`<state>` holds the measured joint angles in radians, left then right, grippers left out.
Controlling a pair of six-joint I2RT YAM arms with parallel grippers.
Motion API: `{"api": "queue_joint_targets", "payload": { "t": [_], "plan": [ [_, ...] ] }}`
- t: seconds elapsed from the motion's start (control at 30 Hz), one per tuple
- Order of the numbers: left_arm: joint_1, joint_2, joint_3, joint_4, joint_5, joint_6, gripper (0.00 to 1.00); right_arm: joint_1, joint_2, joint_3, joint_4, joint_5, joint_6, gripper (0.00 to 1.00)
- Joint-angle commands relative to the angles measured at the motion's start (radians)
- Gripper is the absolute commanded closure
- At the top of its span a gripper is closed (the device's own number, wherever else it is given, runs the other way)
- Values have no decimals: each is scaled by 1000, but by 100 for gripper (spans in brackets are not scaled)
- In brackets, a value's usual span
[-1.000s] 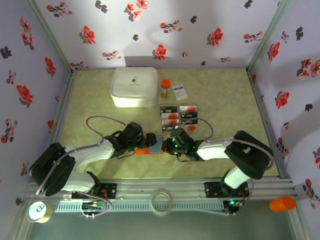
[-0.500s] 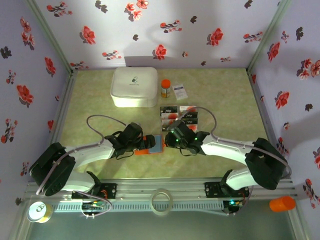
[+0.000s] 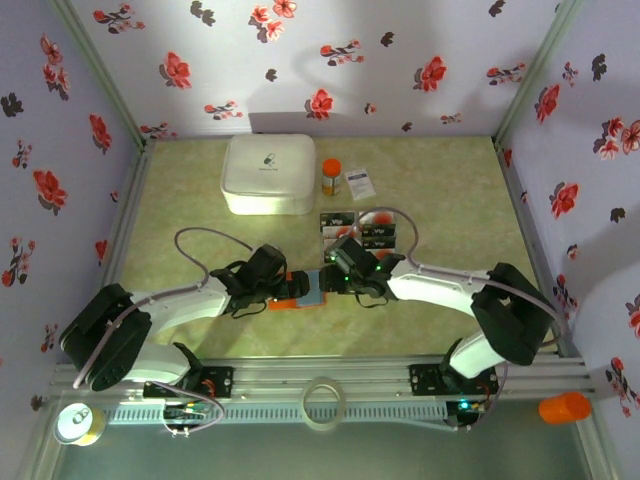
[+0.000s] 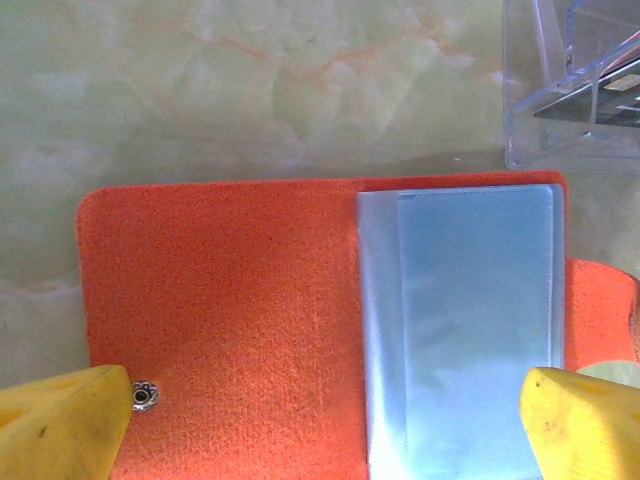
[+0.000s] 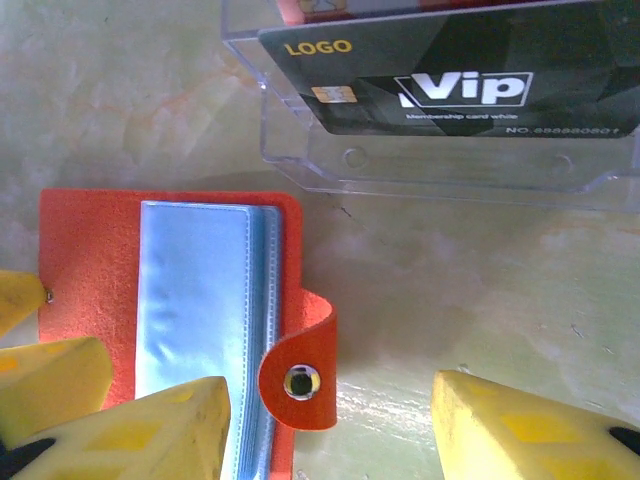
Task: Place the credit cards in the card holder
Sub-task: Open the card holder at the bottom-center of the table.
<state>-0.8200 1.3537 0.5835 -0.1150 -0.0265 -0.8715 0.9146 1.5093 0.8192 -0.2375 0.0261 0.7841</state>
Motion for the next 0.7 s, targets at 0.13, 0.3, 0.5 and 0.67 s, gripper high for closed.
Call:
{"api": "queue_joint_targets", "payload": {
  "t": [0.13, 0.3, 0.5, 0.67],
  "plan": [
    [-2, 13, 33, -40, -29, 35, 0, 10, 69, 47, -17, 20, -34, 44],
    [-4, 18, 36, -41, -29, 36, 0, 12, 101, 64, -16, 32, -42, 46],
    [-8, 22, 38, -46, -29, 40, 0, 9, 96, 38, -23, 57, -36, 67],
    [-11, 21, 38, -53, -32, 43, 0, -5, 28, -45, 20, 51, 8, 97]
  ]
}}
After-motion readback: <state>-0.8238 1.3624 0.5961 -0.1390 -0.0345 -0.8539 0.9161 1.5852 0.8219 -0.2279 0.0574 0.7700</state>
